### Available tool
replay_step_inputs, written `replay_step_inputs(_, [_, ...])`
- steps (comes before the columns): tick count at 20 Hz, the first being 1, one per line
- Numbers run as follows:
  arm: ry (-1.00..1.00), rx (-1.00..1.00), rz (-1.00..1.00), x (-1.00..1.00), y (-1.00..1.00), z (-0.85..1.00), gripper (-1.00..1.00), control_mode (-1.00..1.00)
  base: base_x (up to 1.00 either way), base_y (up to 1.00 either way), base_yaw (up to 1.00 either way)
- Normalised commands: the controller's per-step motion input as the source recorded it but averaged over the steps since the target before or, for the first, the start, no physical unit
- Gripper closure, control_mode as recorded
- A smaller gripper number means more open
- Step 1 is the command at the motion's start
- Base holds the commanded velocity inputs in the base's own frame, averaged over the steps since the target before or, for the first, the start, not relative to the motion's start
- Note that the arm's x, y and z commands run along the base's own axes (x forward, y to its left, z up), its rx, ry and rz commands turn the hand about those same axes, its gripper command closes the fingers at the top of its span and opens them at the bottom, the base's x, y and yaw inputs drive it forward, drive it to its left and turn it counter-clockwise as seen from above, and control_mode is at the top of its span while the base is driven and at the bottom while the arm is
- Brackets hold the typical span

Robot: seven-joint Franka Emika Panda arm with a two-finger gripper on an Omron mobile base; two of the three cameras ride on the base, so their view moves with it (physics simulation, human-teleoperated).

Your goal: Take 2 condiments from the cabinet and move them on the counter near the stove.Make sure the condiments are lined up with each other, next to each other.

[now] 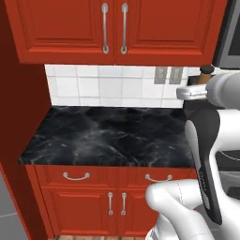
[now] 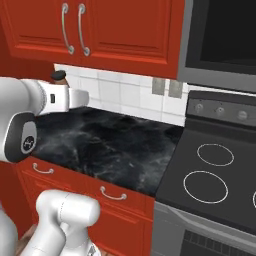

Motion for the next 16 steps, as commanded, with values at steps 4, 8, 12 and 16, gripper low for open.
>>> replay_step_inputs(4, [0.00, 0.00, 0.00, 0.00, 0.00, 0.00, 1.00, 1.00, 0.40, 0.05, -0.24])
replay_step_inputs(8, [0.00, 0.00, 0.00, 0.00, 0.00, 0.00, 1.00, 1.00, 0.36, 0.11, -0.22])
replay_step_inputs(12, [0.00, 0.00, 0.00, 0.00, 0.00, 0.00, 1.00, 1.00, 0.23, 0.20, -0.29])
replay_step_inputs(16, [0.00, 0.00, 0.00, 0.00, 0.00, 0.00, 1.00, 1.00, 0.21, 0.31, -0.31])
